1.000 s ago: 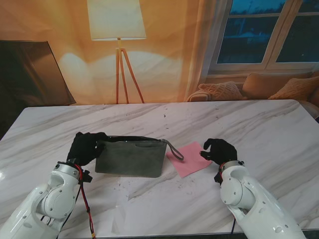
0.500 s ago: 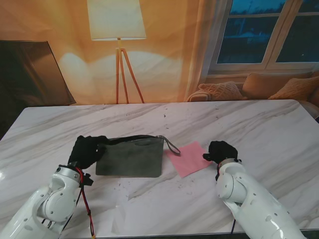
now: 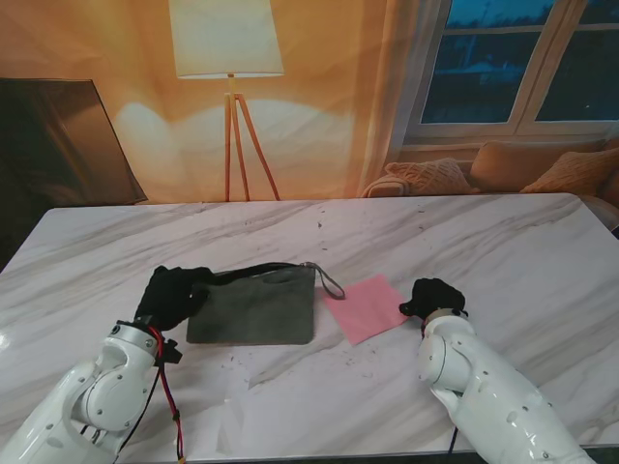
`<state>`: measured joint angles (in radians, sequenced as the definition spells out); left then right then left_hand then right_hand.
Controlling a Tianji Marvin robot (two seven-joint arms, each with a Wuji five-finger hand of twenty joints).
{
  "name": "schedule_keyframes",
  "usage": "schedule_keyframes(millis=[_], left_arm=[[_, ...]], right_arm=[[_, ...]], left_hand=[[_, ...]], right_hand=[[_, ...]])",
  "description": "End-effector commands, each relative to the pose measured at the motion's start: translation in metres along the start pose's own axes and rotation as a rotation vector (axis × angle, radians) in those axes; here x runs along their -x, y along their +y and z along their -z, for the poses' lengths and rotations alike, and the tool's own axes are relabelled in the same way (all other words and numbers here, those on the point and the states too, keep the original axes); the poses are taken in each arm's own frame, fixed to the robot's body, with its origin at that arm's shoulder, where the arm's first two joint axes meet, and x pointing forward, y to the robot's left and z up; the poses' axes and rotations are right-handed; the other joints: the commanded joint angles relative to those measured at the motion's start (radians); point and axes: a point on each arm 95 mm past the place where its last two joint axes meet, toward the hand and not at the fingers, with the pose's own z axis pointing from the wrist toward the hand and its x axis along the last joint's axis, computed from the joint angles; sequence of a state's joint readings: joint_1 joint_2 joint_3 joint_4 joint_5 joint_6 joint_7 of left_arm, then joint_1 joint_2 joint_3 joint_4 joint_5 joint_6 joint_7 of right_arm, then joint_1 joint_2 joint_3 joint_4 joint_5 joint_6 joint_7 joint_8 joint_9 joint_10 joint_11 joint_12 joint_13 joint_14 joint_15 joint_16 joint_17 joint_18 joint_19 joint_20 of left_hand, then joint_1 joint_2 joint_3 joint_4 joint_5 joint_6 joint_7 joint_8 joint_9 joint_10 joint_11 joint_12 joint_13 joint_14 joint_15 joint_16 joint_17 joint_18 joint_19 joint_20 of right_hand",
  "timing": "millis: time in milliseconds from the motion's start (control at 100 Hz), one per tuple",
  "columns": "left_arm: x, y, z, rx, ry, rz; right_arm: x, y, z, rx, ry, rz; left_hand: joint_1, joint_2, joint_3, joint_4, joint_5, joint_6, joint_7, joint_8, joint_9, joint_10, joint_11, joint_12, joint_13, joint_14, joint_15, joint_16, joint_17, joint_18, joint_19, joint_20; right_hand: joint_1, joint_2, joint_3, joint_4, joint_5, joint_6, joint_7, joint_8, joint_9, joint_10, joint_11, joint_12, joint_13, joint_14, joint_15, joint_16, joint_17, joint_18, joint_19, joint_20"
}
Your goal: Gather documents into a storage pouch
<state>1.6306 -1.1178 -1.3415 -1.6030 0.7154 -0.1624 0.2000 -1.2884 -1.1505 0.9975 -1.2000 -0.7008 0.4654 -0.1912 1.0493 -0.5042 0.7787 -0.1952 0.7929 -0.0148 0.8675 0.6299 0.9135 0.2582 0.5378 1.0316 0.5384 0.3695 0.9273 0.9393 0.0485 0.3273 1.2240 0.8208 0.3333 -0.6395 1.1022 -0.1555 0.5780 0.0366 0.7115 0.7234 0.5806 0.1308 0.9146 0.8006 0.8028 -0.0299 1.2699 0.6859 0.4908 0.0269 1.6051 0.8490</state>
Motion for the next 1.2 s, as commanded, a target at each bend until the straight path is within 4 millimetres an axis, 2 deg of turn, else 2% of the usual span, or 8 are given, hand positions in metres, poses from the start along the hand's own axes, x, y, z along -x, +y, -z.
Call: schedule_keyframes(millis=[0,280,390,610,700,880,1020,1190], left_arm=[[-0.003,0.003,0.001,0.017,0.007,0.006],[-0.003,0.003,0.001,0.016,0.006,0.005],[-0.003,0.003,0.001,0.016,0.009,0.003],[-0.003,0.002,0.002,0.012,0.012,0.001],[-0.003,0.001,0.002,0.011,0.012,-0.001],[-0.003,0.001,0.003,0.009,0.008,-0.005],[-0.003,0.001,0.003,0.008,0.007,-0.007],[-0.003,0.000,0.003,0.001,0.003,-0.011]], right_arm=[[0.000,-0.003,-0.001,-0.015,-0.014,0.004],[-0.008,-0.011,-0.001,-0.054,-0.004,0.008],[-0.012,-0.013,-0.002,-0.061,-0.002,0.006],[-0.021,-0.017,-0.007,-0.054,-0.021,-0.001],[-0.024,-0.019,-0.009,-0.046,-0.028,-0.015],[-0.027,-0.022,-0.009,-0.014,-0.037,-0.056],[-0.026,-0.022,-0.011,0.035,-0.026,-0.076],[-0.026,-0.020,-0.010,0.079,-0.022,-0.131]], left_hand=[[0.030,0.041,-0.033,-0.014,0.046,-0.017,0.045,0.035,0.040,-0.028,-0.002,-0.016,0.018,0.044,0.004,-0.008,-0.003,-0.031,0.010,-0.015],[0.031,0.040,-0.033,-0.013,0.047,-0.018,0.045,0.035,0.044,-0.028,-0.002,-0.016,0.022,0.044,0.004,-0.011,-0.002,-0.031,0.011,-0.016],[0.029,0.039,-0.032,-0.014,0.047,-0.018,0.045,0.035,0.044,-0.026,-0.002,-0.016,0.023,0.044,0.005,-0.011,-0.001,-0.030,0.011,-0.017],[0.027,0.038,-0.030,-0.014,0.048,-0.020,0.045,0.034,0.044,-0.027,-0.002,-0.016,0.024,0.045,0.006,-0.012,0.000,-0.030,0.012,-0.018],[0.027,0.037,-0.029,-0.015,0.047,-0.019,0.045,0.034,0.045,-0.025,-0.002,-0.016,0.025,0.045,0.007,-0.012,0.001,-0.030,0.013,-0.018],[0.027,0.037,-0.028,-0.015,0.048,-0.020,0.046,0.034,0.046,-0.025,-0.002,-0.016,0.025,0.045,0.008,-0.012,0.001,-0.029,0.014,-0.018],[0.026,0.037,-0.028,-0.015,0.047,-0.020,0.045,0.034,0.046,-0.025,-0.001,-0.016,0.025,0.047,0.009,-0.012,0.001,-0.029,0.014,-0.018],[0.026,0.038,-0.028,-0.015,0.047,-0.021,0.046,0.034,0.046,-0.025,-0.001,-0.016,0.025,0.047,0.010,-0.012,0.002,-0.029,0.014,-0.018]], right_hand=[[-0.010,-0.039,0.029,0.012,-0.029,0.009,0.031,0.019,-0.035,0.008,0.018,0.015,0.023,-0.019,0.027,-0.001,0.004,-0.009,0.051,0.016],[0.017,-0.090,0.065,-0.020,0.088,-0.003,0.201,0.119,-0.010,0.019,0.025,0.016,0.024,-0.019,0.029,-0.006,0.009,-0.001,0.050,0.005],[0.047,-0.111,0.070,-0.109,0.125,-0.006,0.247,0.064,0.000,0.021,0.027,0.018,0.035,-0.016,0.025,-0.014,0.012,-0.001,0.053,-0.001],[0.102,-0.127,0.081,-0.164,0.152,-0.015,0.299,-0.020,0.036,0.022,0.041,0.019,0.058,-0.019,0.037,-0.018,0.032,0.000,0.063,-0.007],[0.151,-0.153,0.096,-0.172,0.170,-0.018,0.357,-0.104,0.067,0.028,0.054,0.015,0.067,-0.019,0.039,-0.026,0.041,0.006,0.066,-0.017],[0.246,-0.176,0.179,-0.150,0.234,-0.048,0.439,-0.149,0.120,0.021,0.024,-0.019,0.084,-0.007,-0.012,-0.058,0.040,0.025,0.050,-0.057],[0.300,-0.177,0.190,-0.147,0.290,-0.068,0.402,-0.242,0.271,0.041,-0.053,-0.108,0.168,0.042,-0.087,-0.191,0.085,0.058,0.051,-0.107],[0.332,-0.189,0.207,-0.144,0.337,-0.131,0.393,-0.272,0.402,0.037,-0.122,-0.205,0.269,0.070,-0.224,-0.302,0.128,0.083,0.026,-0.174]])
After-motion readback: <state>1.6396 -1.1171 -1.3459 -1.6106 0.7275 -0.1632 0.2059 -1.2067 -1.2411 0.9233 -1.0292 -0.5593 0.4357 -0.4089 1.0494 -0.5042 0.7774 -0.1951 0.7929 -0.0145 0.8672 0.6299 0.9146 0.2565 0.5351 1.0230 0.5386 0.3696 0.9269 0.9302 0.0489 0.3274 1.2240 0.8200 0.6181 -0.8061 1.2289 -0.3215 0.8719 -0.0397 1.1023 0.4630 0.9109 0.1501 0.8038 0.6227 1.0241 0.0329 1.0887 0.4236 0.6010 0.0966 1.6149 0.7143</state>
